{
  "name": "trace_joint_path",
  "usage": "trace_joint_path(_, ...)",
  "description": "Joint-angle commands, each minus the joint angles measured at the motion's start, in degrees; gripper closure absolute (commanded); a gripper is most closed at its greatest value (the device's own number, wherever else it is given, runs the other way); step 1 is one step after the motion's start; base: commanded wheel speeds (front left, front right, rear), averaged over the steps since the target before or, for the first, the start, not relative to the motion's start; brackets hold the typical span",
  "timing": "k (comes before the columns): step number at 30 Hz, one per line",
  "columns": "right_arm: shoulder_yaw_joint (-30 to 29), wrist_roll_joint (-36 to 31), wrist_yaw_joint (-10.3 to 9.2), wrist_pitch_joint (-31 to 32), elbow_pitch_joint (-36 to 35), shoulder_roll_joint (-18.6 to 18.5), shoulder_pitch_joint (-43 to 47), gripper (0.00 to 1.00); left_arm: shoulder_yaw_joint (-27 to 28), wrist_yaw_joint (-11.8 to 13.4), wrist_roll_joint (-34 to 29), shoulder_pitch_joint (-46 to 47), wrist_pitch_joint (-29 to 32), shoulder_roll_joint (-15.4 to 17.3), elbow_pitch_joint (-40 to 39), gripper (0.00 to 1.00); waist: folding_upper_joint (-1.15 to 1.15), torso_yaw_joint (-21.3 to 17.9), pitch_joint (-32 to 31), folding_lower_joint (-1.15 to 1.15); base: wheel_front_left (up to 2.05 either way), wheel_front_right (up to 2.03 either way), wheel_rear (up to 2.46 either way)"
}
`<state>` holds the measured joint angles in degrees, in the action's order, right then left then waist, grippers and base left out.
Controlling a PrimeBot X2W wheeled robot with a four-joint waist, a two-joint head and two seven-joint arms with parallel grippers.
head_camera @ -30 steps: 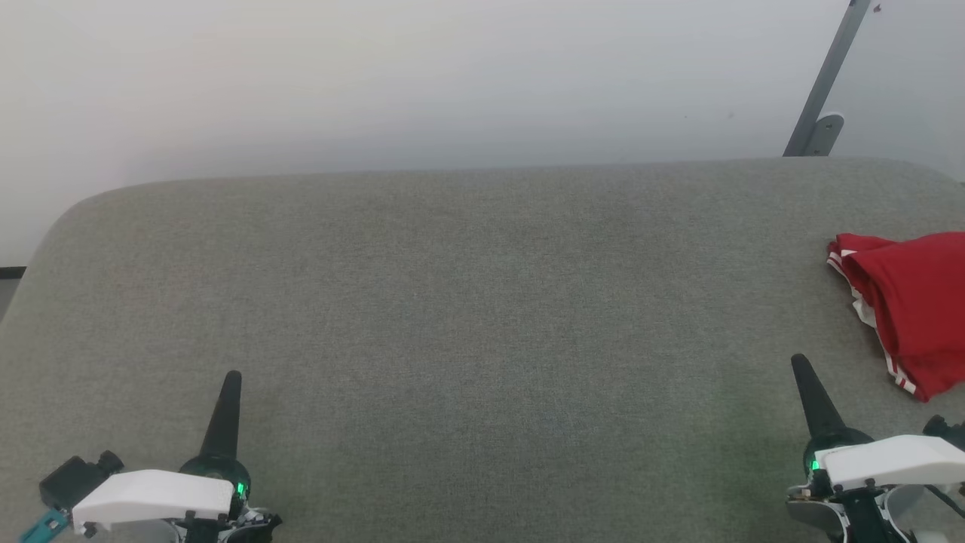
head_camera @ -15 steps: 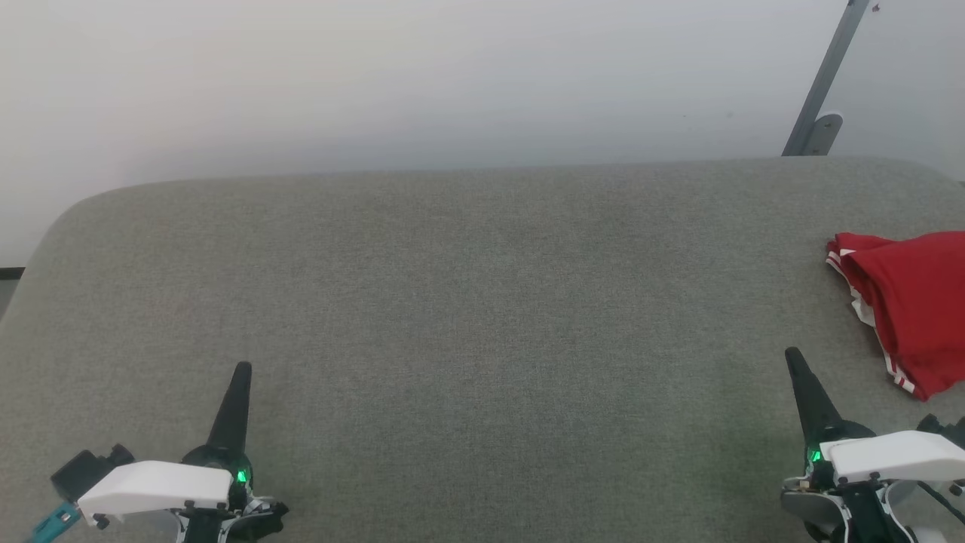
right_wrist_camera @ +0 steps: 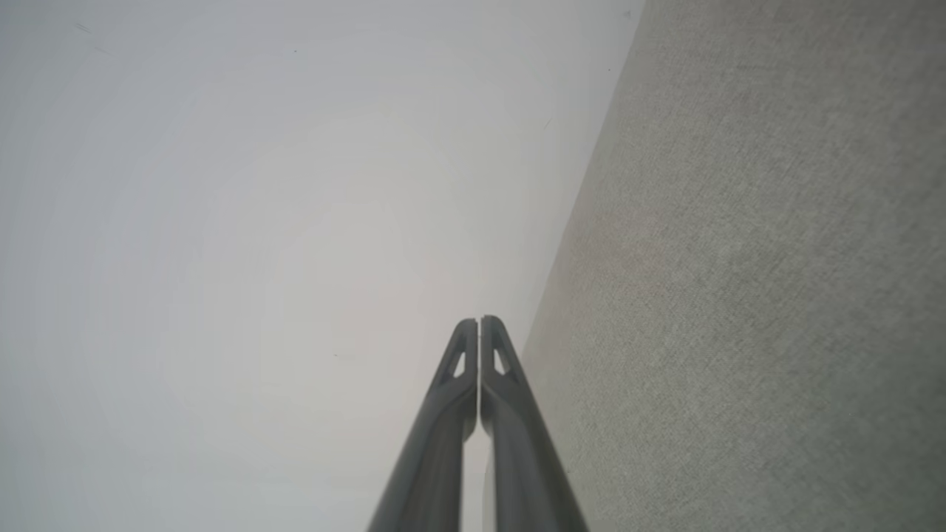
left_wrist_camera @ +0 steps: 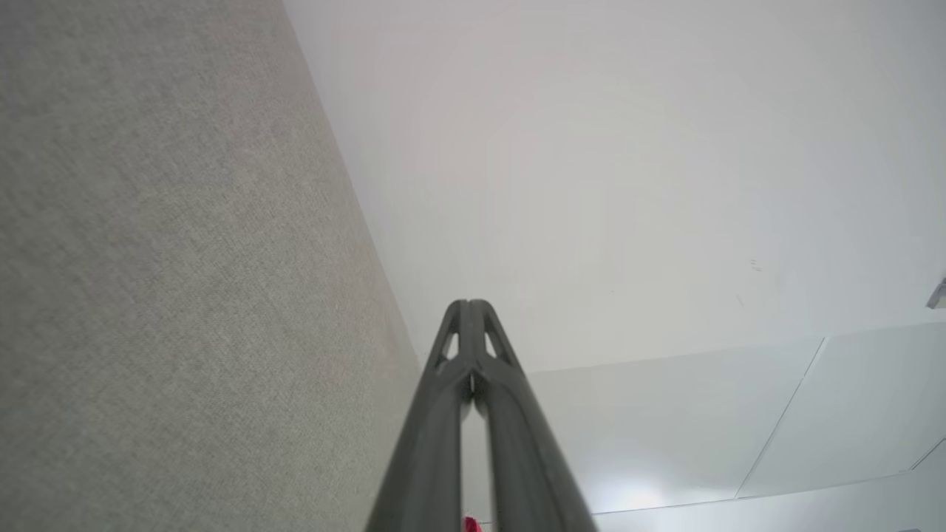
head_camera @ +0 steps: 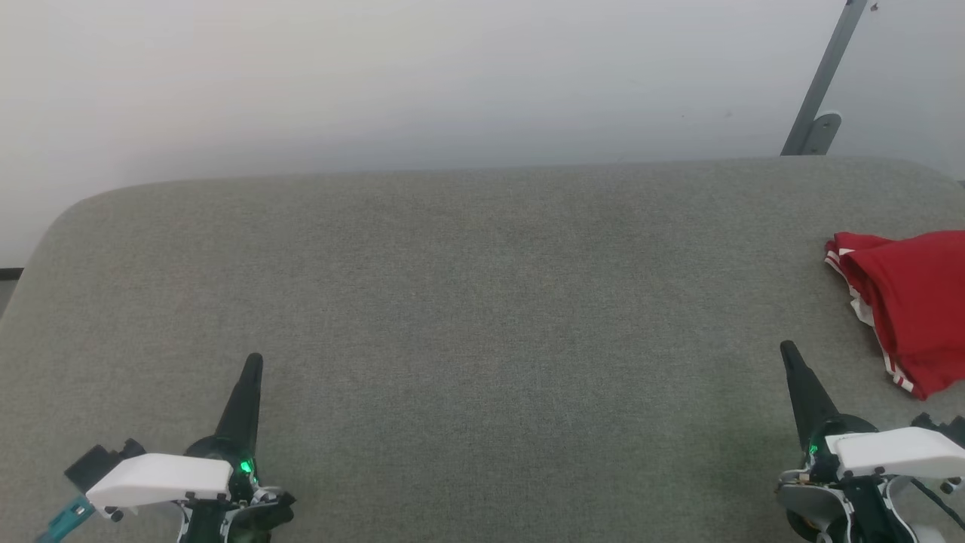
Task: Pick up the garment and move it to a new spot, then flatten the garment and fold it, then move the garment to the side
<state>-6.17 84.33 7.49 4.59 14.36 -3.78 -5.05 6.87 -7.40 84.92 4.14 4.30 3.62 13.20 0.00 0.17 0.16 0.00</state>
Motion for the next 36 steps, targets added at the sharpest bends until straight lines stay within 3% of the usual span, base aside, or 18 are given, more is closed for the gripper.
trace_joint_path(1, -0.2, 1.5, 0.01, 0.5, -0.5, 0.2, -1.0, 1.00, -0.1, -0.1, 1.3, 1.3, 0.5, 0.0, 0.0, 1.00, 0.00, 0.0, 0.0, 0.00, 0.00, 0.00, 0.00)
trace_joint_path(20, -0.4, 8.2, 0.00, 2.1, -0.4, 1.1, -1.4, 1.00, -0.3, -0.2, 7.5, 2.4, 2.4, -0.9, 0.9, 1.00, 0.00, -0.2, 0.0, 0.00, 0.00, 0.00, 0.00)
trace_joint_path(36, -0.4, 8.2, 0.00, 2.1, -0.4, 1.1, -1.3, 1.00, -0.3, -0.2, 7.6, 2.5, 2.4, -0.9, 0.9, 1.00, 0.00, -0.2, 0.0, 0.00, 0.00, 0.00, 0.00)
